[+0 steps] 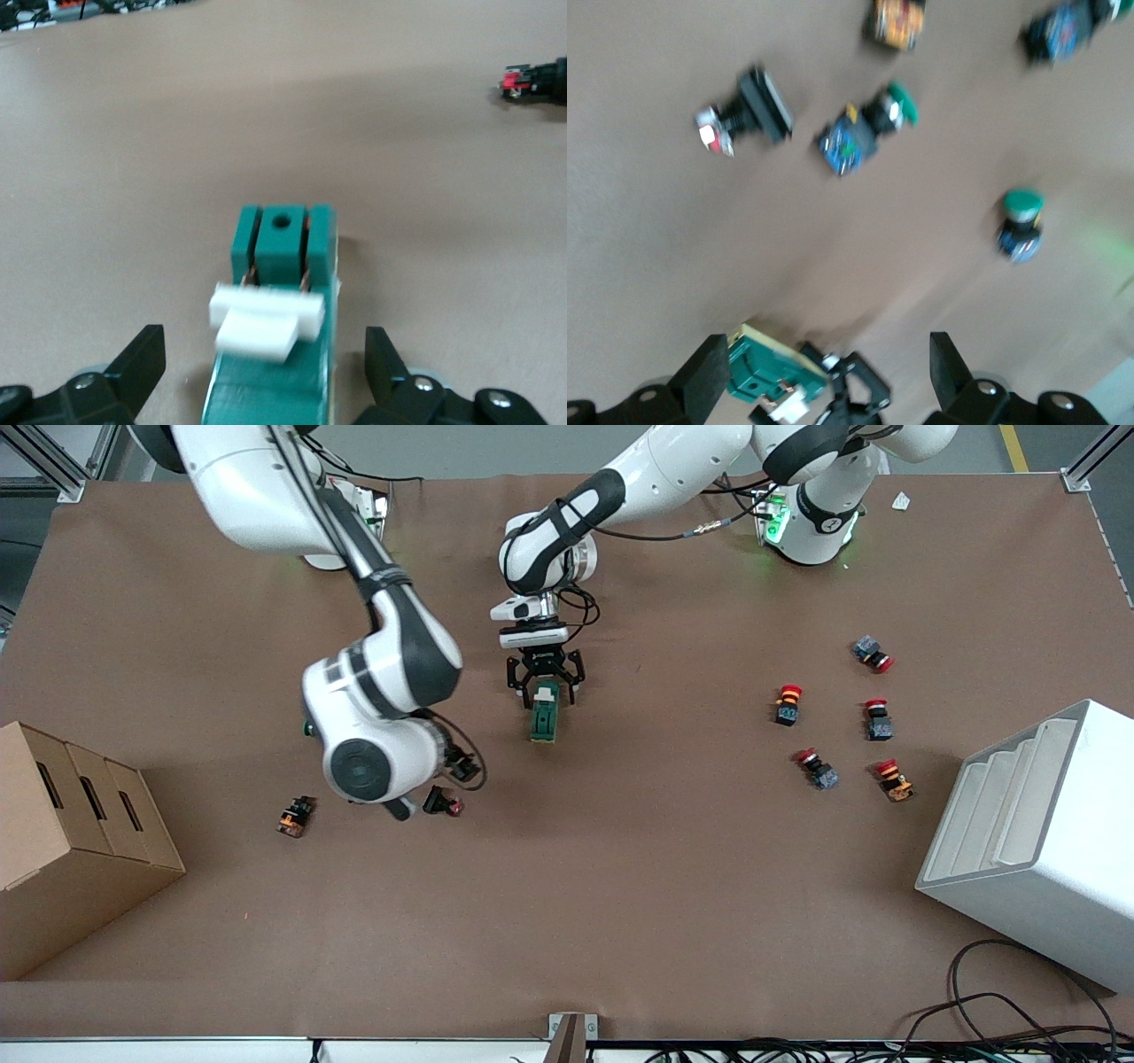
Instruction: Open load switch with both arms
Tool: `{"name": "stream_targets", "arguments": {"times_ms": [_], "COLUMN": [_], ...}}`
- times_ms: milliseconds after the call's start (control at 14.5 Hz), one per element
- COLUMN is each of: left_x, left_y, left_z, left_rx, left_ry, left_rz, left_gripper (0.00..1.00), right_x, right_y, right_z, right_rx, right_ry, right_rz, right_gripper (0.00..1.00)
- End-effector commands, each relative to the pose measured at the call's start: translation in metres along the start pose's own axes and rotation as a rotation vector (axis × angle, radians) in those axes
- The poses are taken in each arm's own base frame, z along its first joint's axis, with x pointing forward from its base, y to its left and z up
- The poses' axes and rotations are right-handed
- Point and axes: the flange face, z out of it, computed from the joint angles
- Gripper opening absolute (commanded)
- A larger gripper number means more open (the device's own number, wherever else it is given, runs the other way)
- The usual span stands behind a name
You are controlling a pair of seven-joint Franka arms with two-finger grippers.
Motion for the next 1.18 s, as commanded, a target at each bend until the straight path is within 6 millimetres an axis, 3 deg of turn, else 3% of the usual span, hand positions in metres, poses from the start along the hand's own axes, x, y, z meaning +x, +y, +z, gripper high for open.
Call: {"name": "stream_targets", "arguments": {"times_ms": [0,208,415,553,692,899,1107], "left_x": [0.068,0.163,0.263,0.336,0.395,0.458,0.506], "left_y": [0.018,0.005,-0.039,-0.083,-0.149,-0.24,-0.335], "left_z": [-0.018,-0.03,-0.036,-0.044,-0.038,-0.025,-0.003], "left_rx": [0.019,0.033,0.011,-0.032,-0.021,-0.034,-0.054], "left_ry": [-0.106,-0.226,-0.347,-0.423,-0.534,-0.584,-0.606], "left_rz": [-0.022,-0.044,-0.028,-0.05,-0.122,-0.07,-0.105], "left_gripper": [0.99,0.99,1.0,1.0,1.0,1.0,1.0], "right_x": [0.04,0.081,0.112,0.129,0.147,0.157,0.163], "right_y": [0.05,0.1,0.154,0.192,0.228,0.267,0.281], "right_z": [-0.042,-0.081,-0.119,-0.146,-0.166,-0.191,-0.199], "right_rx": [0.011,0.017,0.019,0.035,0.036,0.027,0.007], "right_ry": [0.014,0.055,0.101,0.143,0.179,0.234,0.257], "right_rz": [-0.162,-0.304,-0.463,-0.596,-0.696,-0.757,-0.753], "right_gripper": [1.0,1.0,1.0,1.0,1.0,1.0,1.0]}}
